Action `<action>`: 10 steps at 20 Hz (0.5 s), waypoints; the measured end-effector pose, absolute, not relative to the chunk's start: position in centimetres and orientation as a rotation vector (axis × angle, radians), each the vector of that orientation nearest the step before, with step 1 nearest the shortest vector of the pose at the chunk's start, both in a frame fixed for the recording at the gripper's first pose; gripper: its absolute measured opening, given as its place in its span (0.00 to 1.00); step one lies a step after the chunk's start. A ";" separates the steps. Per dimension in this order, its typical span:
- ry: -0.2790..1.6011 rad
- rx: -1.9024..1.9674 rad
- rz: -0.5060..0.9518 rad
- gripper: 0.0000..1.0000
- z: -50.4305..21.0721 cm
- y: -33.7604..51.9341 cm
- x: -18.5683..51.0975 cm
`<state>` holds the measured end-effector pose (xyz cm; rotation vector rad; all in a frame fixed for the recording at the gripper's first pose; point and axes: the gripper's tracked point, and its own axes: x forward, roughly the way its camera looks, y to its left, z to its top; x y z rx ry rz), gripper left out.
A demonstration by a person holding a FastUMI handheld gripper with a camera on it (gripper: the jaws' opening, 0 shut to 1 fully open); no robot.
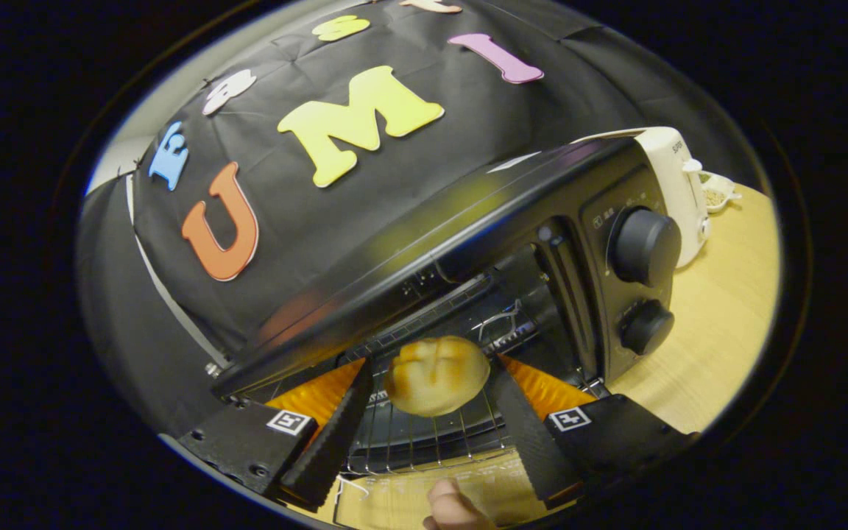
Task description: Open the toaster oven, put the food inside, and close the toaster oven door.
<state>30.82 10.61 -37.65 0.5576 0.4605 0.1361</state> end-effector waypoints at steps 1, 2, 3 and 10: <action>0.461 0.564 0.144 1.00 -37.6 10.5 30.5; 0.463 0.564 0.145 1.00 -37.5 10.4 30.3; 0.464 0.562 0.148 1.00 -37.5 10.3 30.0; 0.476 0.565 0.177 1.00 -35.8 11.0 27.2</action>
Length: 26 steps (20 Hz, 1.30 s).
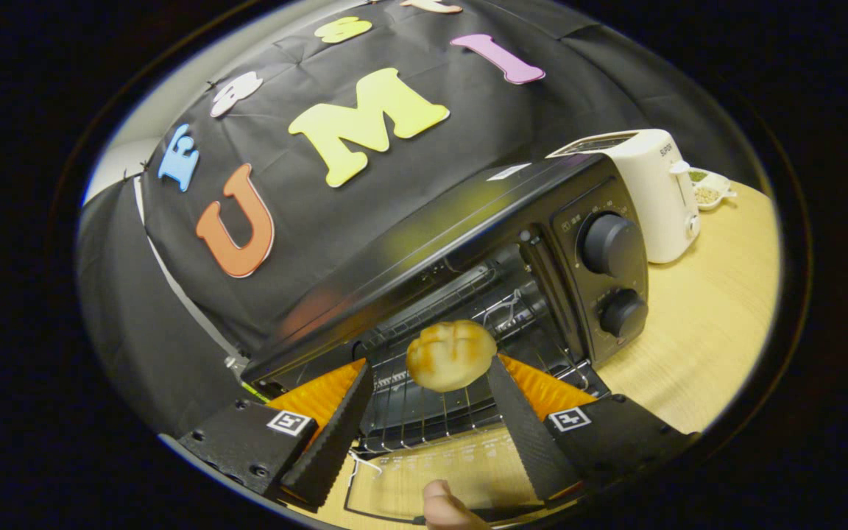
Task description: Open the toaster oven, put the food inside, and close the toaster oven door.
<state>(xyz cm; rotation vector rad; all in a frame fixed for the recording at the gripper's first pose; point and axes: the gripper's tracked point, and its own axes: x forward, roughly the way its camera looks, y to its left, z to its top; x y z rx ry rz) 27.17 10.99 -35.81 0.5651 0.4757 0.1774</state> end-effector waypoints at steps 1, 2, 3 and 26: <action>0.479 0.554 0.183 1.00 -35.6 11.2 26.6; 0.482 0.537 0.193 1.00 -35.5 11.6 25.9; 0.482 0.521 0.205 1.00 -35.4 12.0 25.3; 0.626 -0.036 0.204 1.00 -42.1 11.4 10.9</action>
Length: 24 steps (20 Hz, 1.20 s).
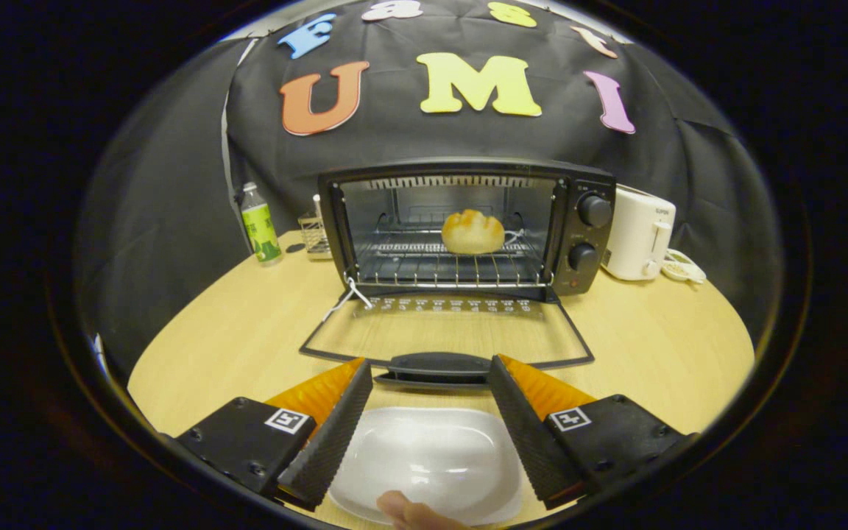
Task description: Open the toaster oven, put the food inside, and close the toaster oven door.
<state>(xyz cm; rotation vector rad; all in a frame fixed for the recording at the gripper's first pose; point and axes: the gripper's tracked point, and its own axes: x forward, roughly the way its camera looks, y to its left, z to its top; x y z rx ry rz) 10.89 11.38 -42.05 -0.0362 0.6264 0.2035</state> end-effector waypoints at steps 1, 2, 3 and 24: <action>0.637 -0.037 0.196 1.00 -42.6 11.4 10.9; 0.654 -0.024 0.195 1.00 -43.2 11.4 10.9; 0.682 -0.017 0.184 1.00 -43.9 11.3 10.7; 0.699 0.021 0.061 1.00 -41.4 11.2 11.7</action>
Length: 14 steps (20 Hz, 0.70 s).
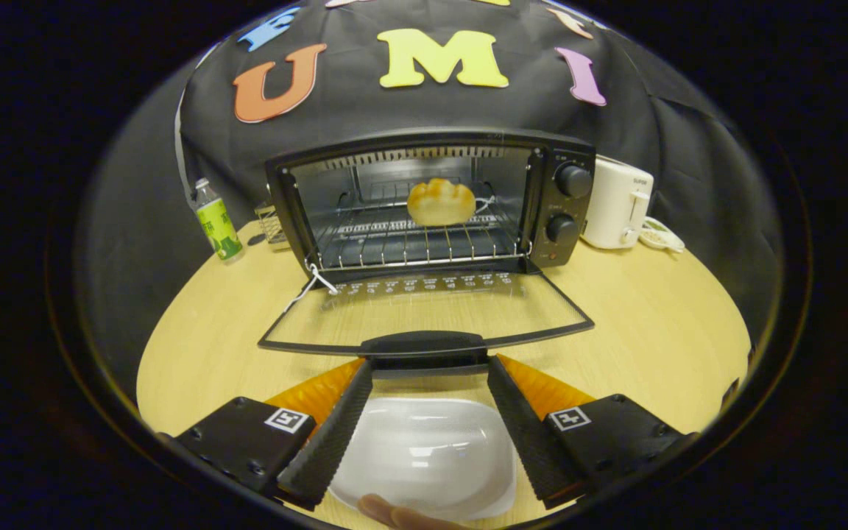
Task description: Open the toaster oven, put the food inside, and close the toaster oven door.
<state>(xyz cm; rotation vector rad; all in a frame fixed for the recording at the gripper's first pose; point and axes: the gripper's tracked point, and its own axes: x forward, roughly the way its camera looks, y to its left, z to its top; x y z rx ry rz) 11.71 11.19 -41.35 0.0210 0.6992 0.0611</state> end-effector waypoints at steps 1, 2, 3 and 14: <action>0.668 0.025 0.062 1.00 -40.8 11.3 11.7; 0.621 0.025 0.063 1.00 -39.9 11.3 12.0; 0.581 0.016 0.067 1.00 -39.2 11.3 12.1; 0.356 -0.066 0.083 1.00 -35.5 12.2 13.6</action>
